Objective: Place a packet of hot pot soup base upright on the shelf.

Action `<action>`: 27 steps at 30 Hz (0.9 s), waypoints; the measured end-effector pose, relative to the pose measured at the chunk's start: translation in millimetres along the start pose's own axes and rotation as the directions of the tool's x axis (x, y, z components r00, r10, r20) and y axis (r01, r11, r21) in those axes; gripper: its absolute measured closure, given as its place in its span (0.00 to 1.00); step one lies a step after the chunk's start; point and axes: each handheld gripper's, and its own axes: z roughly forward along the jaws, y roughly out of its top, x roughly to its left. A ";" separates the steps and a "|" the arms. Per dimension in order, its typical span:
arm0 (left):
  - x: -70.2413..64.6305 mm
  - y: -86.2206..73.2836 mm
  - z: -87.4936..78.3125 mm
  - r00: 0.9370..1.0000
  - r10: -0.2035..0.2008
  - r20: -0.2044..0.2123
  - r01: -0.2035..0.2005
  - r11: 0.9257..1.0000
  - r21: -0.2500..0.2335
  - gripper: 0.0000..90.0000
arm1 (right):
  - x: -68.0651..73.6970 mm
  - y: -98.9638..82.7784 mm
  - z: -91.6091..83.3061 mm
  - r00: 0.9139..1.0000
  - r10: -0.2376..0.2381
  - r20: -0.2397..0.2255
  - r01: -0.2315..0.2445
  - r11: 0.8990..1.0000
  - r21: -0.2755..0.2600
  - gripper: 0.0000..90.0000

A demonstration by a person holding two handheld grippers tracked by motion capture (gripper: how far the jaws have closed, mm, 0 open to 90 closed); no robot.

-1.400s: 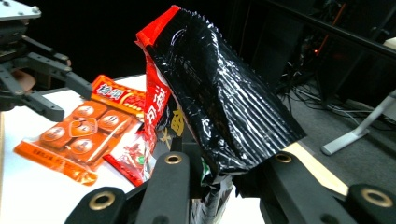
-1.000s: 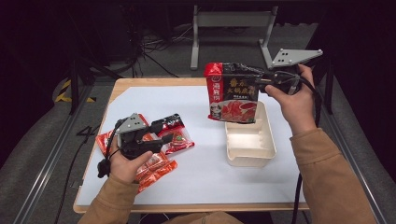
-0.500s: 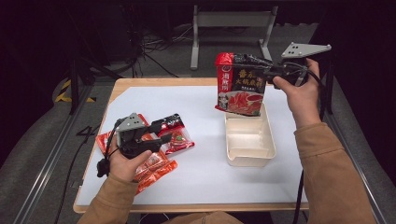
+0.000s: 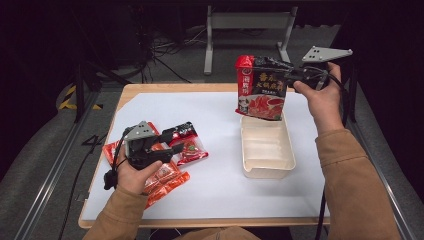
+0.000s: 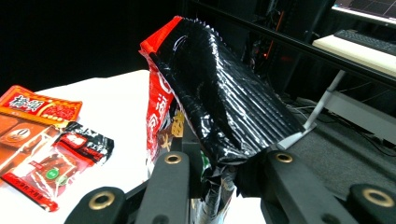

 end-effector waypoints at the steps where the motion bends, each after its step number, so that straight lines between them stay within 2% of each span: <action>1: 0.0 -0.1 0.1 1.000 -0.001 0.001 0.001 1.000 0.001 0.48 | -1.0 -1.1 0.3 1.000 -0.001 0.001 0.001 1.000 -0.002 0.86; 9: 2.0 -0.8 0.5 1.000 -0.009 -0.002 0.009 1.000 -0.002 0.47 | -8.6 -16.4 3.7 1.000 0.002 -0.005 -0.002 1.000 0.001 0.86; 27: 4.3 -2.8 2.6 1.000 -0.017 -0.005 0.017 1.000 0.006 0.47 | -15.1 -42.5 11.9 1.000 0.014 -0.016 -0.013 1.000 0.017 0.86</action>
